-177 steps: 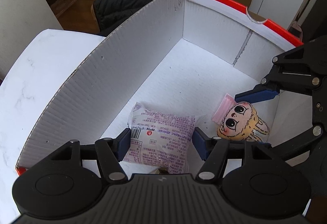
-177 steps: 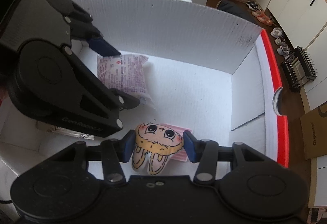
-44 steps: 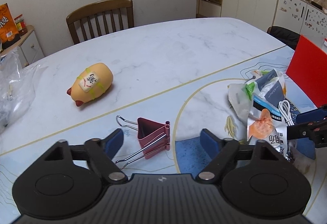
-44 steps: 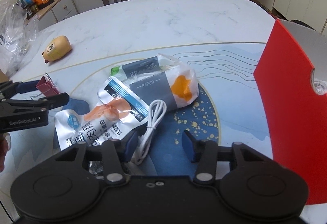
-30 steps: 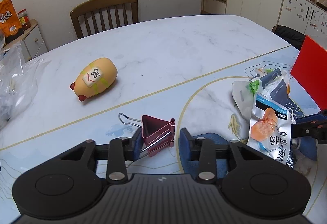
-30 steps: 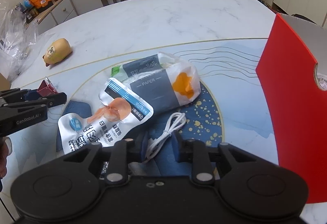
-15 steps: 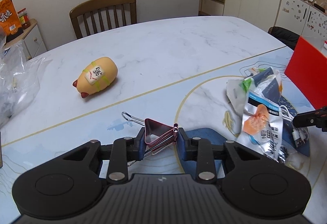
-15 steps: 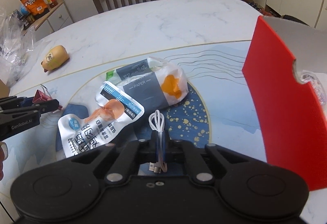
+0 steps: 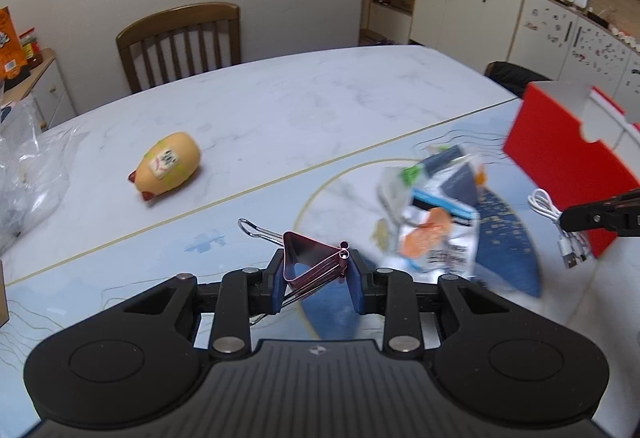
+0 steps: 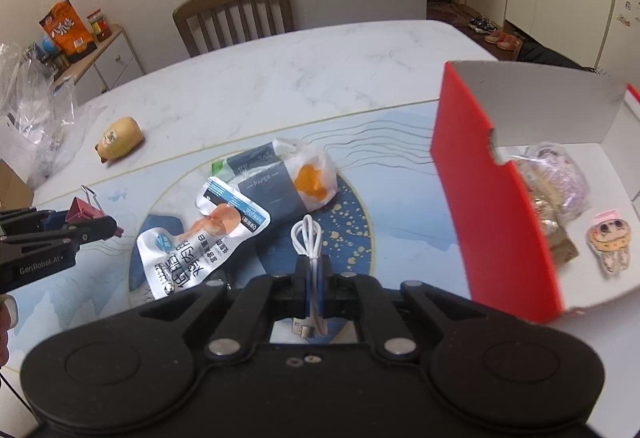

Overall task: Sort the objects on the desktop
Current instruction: 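Carry the binder clip and USB cable with both tools over the red shoebox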

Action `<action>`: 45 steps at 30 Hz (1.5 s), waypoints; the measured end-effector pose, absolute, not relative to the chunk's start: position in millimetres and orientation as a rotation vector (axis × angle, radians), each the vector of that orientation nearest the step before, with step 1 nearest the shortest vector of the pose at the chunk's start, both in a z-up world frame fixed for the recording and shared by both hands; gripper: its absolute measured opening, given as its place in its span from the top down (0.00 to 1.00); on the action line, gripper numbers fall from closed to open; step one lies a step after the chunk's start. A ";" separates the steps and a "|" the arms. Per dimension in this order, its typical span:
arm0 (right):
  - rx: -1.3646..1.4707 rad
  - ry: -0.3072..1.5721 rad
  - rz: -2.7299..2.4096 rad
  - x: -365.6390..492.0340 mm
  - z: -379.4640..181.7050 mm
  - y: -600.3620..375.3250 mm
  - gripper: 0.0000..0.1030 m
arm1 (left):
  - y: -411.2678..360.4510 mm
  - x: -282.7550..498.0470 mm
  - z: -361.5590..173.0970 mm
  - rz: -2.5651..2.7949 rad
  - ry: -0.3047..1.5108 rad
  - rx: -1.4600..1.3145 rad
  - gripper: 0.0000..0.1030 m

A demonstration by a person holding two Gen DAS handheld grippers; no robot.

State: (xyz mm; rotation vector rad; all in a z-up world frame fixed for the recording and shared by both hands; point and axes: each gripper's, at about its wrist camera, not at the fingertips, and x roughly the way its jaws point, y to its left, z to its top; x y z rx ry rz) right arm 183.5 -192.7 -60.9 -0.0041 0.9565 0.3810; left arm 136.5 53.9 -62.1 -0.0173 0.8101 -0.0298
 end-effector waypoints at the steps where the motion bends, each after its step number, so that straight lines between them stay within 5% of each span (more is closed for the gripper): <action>1: 0.000 0.949 0.380 181.1 -57.0 -195.6 0.97 | 50.7 134.3 -58.2 -0.040 0.806 -0.019 0.71; 21: 0.065 0.783 0.302 153.3 6.1 -269.0 0.97 | -42.7 123.6 11.3 -0.242 0.721 0.054 0.71; 45: 0.061 0.766 0.249 186.3 5.0 -386.6 0.97 | -192.5 167.4 24.6 -0.390 0.683 0.143 0.71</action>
